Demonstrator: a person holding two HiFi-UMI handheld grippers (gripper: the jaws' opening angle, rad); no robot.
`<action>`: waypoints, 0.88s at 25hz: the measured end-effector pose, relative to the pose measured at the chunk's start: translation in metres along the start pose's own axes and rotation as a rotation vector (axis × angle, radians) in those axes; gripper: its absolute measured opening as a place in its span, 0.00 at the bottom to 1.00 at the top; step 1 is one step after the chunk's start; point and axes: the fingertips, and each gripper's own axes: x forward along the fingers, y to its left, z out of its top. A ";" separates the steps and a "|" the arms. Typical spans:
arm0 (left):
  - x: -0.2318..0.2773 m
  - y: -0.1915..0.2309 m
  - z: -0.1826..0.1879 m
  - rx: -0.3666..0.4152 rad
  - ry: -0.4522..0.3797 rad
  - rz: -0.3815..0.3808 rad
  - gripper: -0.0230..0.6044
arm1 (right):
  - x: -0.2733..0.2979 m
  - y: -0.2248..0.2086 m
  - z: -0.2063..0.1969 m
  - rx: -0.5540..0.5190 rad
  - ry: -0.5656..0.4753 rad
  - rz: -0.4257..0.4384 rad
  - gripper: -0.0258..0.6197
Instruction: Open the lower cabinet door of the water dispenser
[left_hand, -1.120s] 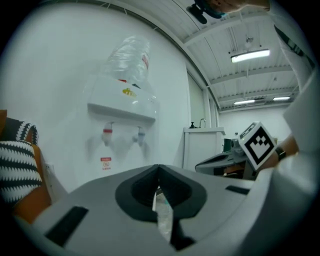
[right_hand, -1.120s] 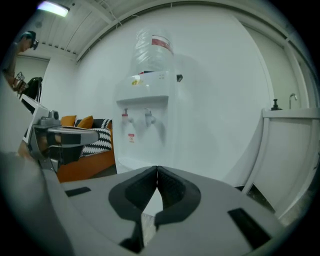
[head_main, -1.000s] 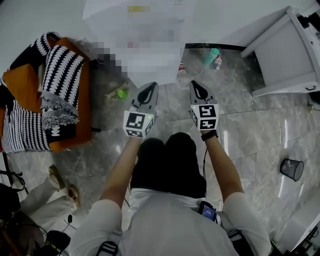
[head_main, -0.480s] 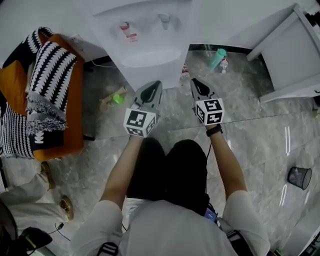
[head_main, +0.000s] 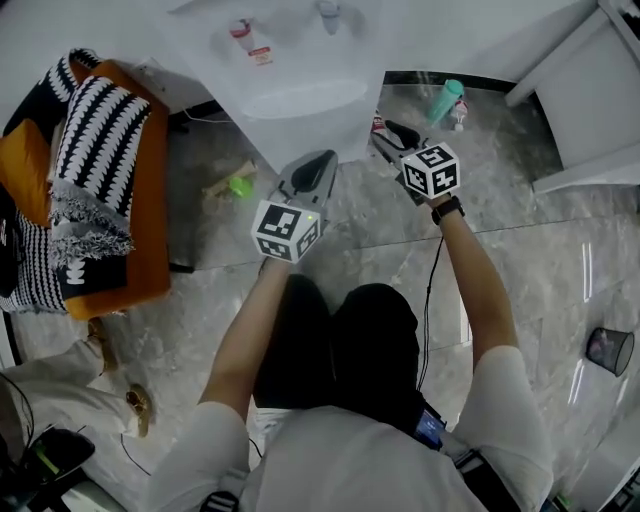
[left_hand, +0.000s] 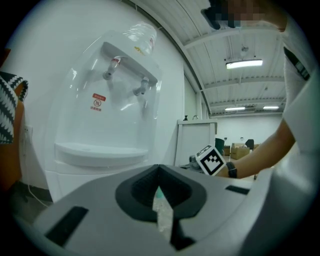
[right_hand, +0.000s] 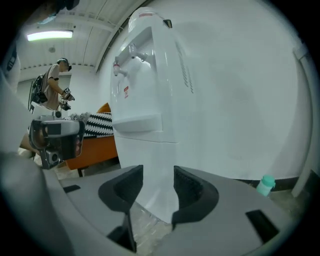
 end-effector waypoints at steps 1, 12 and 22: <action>0.000 0.000 -0.001 -0.006 0.001 -0.003 0.05 | 0.006 -0.002 0.000 -0.010 0.009 0.019 0.36; -0.002 0.002 -0.014 -0.016 0.045 -0.012 0.06 | 0.051 -0.035 0.031 -0.074 0.008 0.080 0.60; -0.010 0.006 -0.011 -0.011 0.073 -0.014 0.05 | 0.060 -0.026 0.032 -0.046 0.012 0.208 0.54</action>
